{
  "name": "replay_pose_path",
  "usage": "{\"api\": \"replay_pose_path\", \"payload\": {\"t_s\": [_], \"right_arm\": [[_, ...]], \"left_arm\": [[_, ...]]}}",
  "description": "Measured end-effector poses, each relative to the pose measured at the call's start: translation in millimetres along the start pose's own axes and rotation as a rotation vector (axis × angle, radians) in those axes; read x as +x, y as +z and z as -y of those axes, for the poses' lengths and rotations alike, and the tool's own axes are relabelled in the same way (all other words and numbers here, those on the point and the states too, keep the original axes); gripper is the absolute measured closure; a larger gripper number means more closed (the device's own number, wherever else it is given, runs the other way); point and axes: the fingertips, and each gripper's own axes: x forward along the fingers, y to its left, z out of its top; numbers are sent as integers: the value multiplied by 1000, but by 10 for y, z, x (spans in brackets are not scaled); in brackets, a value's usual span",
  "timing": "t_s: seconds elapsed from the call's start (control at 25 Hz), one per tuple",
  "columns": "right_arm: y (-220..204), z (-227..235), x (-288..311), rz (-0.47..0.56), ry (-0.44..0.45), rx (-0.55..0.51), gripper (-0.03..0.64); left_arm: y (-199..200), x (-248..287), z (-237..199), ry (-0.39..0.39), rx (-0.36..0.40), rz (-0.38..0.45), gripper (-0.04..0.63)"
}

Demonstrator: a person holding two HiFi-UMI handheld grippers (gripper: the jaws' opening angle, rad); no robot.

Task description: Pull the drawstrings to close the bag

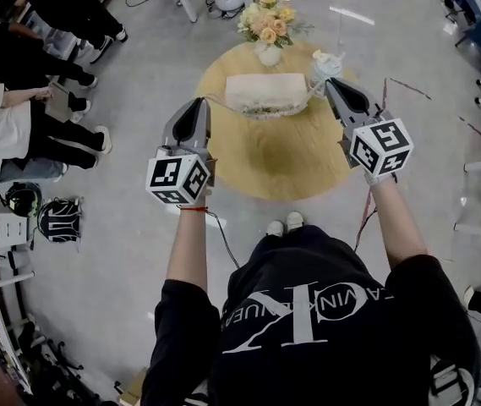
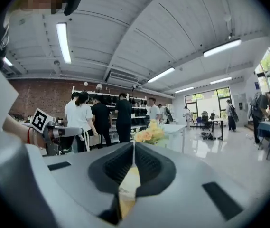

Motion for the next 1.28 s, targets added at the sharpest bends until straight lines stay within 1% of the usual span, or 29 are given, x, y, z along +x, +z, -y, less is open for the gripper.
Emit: {"api": "replay_pose_path", "payload": {"t_s": [0.12, 0.24, 0.44, 0.76, 1.28], "right_arm": [[-212, -60, -57, -8, -16, 65, 598], [-344, -142, -105, -7, -30, 70, 598], [-510, -158, -140, -30, -46, 81, 598], [-636, -279, -195, -52, -42, 67, 598], [-782, -346, -256, -77, -41, 68, 598]], "left_arm": [[-201, -106, 47, 23, -58, -7, 574], [-311, -203, 73, 50, -71, -7, 574], [-447, -262, 91, 61, -95, -27, 574], [-487, -357, 102, 102, -29, -47, 574], [-610, -417, 114, 117, -9, -83, 572]]}}
